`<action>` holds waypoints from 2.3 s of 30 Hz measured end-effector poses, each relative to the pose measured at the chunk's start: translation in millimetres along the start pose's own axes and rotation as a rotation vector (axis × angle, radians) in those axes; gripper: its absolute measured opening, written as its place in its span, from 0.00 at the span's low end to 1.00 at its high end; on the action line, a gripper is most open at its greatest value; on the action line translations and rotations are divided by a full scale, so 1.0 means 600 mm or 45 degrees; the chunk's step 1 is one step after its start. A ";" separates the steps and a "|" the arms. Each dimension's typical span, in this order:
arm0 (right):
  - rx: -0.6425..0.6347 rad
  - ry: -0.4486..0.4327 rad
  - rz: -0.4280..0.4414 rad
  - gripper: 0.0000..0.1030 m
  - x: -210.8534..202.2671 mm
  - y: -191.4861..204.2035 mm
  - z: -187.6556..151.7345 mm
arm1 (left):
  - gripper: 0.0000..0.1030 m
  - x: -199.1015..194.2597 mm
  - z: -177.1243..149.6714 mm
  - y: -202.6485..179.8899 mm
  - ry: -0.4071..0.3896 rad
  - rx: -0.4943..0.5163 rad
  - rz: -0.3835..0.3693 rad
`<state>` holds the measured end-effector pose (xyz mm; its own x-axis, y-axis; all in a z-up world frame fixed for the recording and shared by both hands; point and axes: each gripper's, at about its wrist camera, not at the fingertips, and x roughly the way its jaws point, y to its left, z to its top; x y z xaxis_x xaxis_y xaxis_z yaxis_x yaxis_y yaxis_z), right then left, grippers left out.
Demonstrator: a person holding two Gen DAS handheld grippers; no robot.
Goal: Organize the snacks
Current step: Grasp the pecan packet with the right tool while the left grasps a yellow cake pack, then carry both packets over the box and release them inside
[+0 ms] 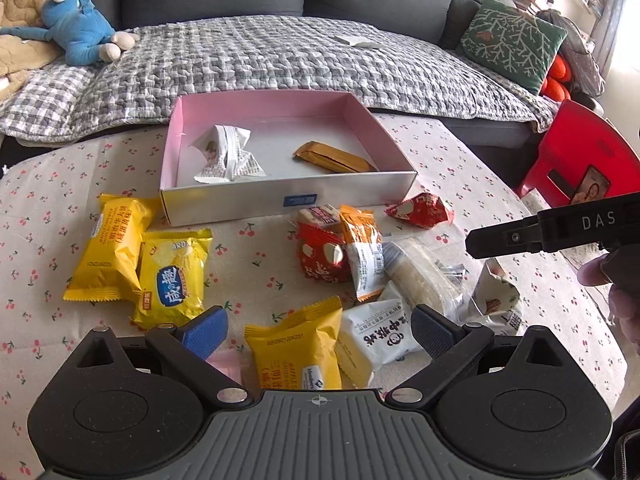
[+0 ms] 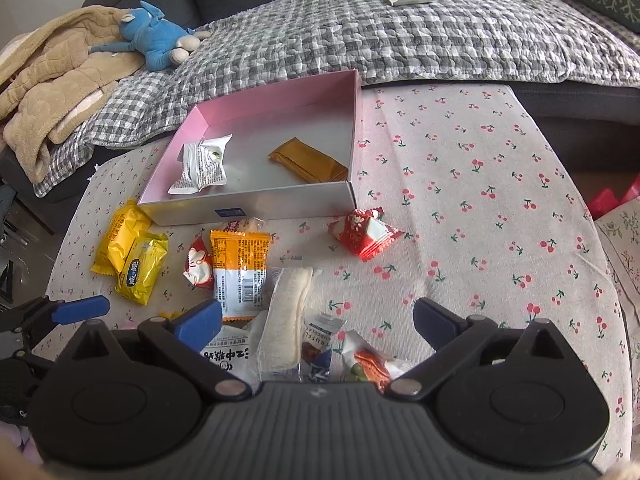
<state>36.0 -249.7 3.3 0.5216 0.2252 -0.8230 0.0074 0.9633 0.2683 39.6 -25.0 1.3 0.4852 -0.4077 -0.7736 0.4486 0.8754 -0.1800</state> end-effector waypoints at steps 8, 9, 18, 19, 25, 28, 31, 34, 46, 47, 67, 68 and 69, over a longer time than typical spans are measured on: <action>0.020 0.082 -0.086 0.94 0.014 -0.020 -0.027 | 0.86 0.021 -0.020 -0.009 0.106 0.009 -0.048; 0.029 0.088 -0.088 0.94 0.014 -0.024 -0.030 | 0.84 0.022 -0.021 -0.009 0.110 0.013 -0.047; 0.098 0.232 -0.072 0.81 0.041 -0.048 -0.057 | 0.66 0.032 -0.032 -0.010 0.134 0.057 0.017; 0.096 0.244 -0.077 0.76 0.045 -0.047 -0.059 | 0.64 0.031 -0.033 -0.011 0.135 0.065 0.028; 0.006 0.200 -0.150 0.62 0.043 -0.027 -0.062 | 0.52 0.047 -0.043 -0.008 0.185 0.109 0.127; -0.017 0.174 -0.146 0.50 0.039 -0.027 -0.063 | 0.47 0.051 -0.046 -0.004 0.192 0.099 0.137; -0.020 0.149 -0.151 0.37 0.035 -0.027 -0.059 | 0.42 0.046 -0.046 -0.005 0.183 0.095 0.142; -0.021 0.129 -0.173 0.34 0.032 -0.028 -0.057 | 0.40 0.041 -0.046 -0.006 0.174 0.084 0.127; -0.018 0.031 -0.169 0.34 0.010 -0.024 -0.043 | 0.36 0.016 -0.035 -0.020 0.108 0.082 0.065; -0.018 0.026 -0.166 0.34 0.009 -0.024 -0.042 | 0.36 0.014 -0.033 -0.021 0.101 0.080 0.063; -0.023 -0.115 0.054 0.34 -0.004 0.023 0.027 | 0.36 -0.020 0.026 0.011 -0.079 -0.029 0.084; -0.024 -0.128 0.065 0.34 -0.003 0.025 0.035 | 0.36 -0.019 0.034 0.013 -0.087 -0.041 0.083; -0.033 -0.149 0.072 0.34 -0.002 0.028 0.041 | 0.36 -0.017 0.041 0.015 -0.090 -0.053 0.078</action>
<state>56.8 -237.2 21.0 0.6165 0.2623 -0.7424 -0.0463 0.9533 0.2984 57.2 -19.6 22.6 0.5633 -0.3688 -0.7394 0.3855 0.9088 -0.1596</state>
